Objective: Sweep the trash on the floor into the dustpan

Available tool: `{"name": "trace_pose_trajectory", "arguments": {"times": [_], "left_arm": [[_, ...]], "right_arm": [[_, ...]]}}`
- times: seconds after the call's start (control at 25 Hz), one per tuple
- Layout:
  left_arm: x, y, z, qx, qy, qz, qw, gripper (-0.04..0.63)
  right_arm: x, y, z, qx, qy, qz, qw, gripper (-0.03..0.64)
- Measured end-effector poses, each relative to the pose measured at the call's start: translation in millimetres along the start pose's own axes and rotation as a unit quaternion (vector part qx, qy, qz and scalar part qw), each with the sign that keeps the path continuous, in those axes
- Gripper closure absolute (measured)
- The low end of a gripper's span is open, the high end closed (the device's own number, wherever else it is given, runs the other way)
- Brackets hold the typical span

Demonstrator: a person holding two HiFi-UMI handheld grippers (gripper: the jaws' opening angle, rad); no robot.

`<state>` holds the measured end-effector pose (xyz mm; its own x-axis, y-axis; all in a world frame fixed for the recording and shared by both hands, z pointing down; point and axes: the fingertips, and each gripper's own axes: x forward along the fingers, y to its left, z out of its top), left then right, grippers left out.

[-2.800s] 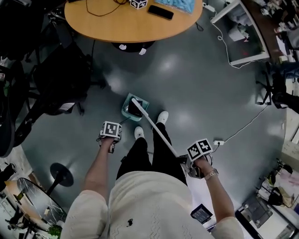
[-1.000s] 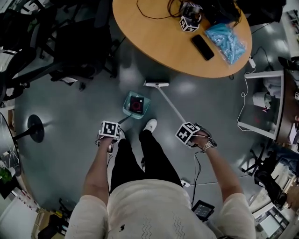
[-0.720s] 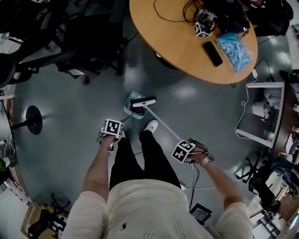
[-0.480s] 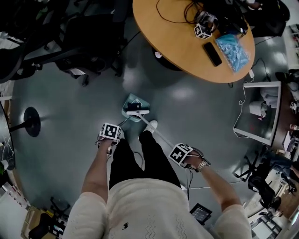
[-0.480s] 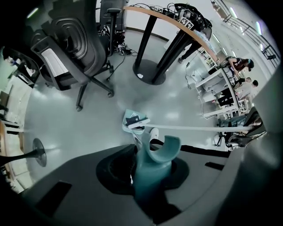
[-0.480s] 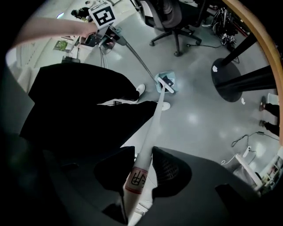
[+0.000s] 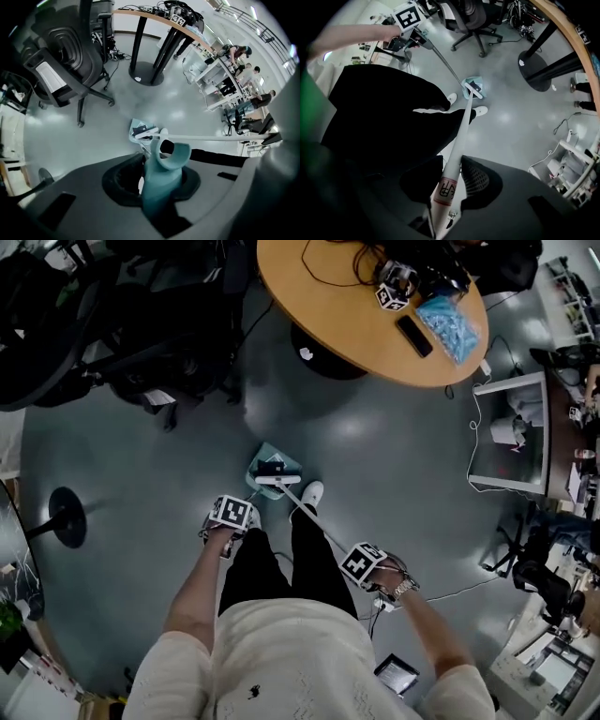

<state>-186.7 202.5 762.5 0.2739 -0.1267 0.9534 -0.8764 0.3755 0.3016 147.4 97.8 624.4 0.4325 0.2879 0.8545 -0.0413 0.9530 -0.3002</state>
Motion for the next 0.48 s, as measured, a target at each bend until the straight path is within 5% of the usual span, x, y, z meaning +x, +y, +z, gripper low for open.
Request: {"name": "trace_pose_trajectory", "arguments": {"times": [0.24, 0.48], "left_arm": [[-21.0, 24.2, -22.0, 0.065, 0.012, 0.022, 0.9975, 0.503], [-29.2, -19.6, -55.5, 0.095, 0.036, 0.003, 0.9949, 0.503]], "right_arm": [[20.5, 67.7, -8.0, 0.051, -0.023, 0.018, 0.998, 0.491], [33.4, 109.3, -44.9, 0.067, -0.031, 0.033, 0.997, 0.491]]}}
